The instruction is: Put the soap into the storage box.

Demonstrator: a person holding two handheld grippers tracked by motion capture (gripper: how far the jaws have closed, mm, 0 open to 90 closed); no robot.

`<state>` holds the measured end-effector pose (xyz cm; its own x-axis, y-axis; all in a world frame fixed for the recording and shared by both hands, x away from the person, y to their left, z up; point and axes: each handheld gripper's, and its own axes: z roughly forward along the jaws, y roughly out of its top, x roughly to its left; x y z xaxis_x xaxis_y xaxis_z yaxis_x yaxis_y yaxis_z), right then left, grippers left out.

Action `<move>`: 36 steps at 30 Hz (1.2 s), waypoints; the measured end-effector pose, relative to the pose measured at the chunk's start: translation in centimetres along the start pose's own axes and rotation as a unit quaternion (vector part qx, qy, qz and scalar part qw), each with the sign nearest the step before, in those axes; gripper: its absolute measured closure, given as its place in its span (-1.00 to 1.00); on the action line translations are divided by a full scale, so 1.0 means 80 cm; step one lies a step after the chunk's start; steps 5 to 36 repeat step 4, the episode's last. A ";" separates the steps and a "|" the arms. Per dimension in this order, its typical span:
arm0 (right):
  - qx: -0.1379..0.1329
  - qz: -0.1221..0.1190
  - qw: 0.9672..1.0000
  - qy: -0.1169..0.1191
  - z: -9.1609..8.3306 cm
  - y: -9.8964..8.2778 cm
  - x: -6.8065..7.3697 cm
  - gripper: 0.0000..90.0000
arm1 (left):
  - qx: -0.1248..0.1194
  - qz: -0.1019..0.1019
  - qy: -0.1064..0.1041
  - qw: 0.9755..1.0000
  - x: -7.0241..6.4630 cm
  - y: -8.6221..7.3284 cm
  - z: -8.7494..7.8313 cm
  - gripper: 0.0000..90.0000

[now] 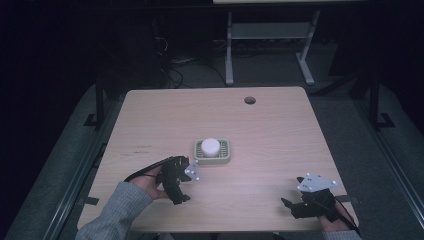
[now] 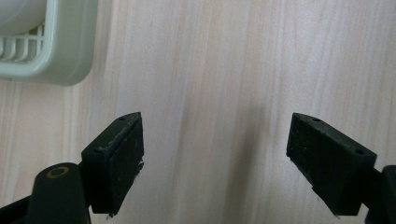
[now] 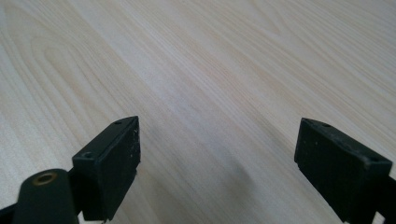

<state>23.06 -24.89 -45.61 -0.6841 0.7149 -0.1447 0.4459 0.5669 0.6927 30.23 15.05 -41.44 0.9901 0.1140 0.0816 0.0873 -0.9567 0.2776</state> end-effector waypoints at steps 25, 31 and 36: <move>0.000 0.000 1.000 -0.001 0.000 0.000 0.000 -0.69 | -0.005 0.002 0.004 1.000 -0.008 -0.005 0.001 -0.58; 0.000 0.000 1.000 -0.001 0.000 0.000 0.000 -0.69 | -0.005 0.002 0.004 1.000 -0.008 -0.005 0.001 -0.58; 0.000 0.000 1.000 -0.001 0.000 0.000 0.000 -0.69 | -0.005 0.002 0.004 1.000 -0.008 -0.005 0.001 -0.58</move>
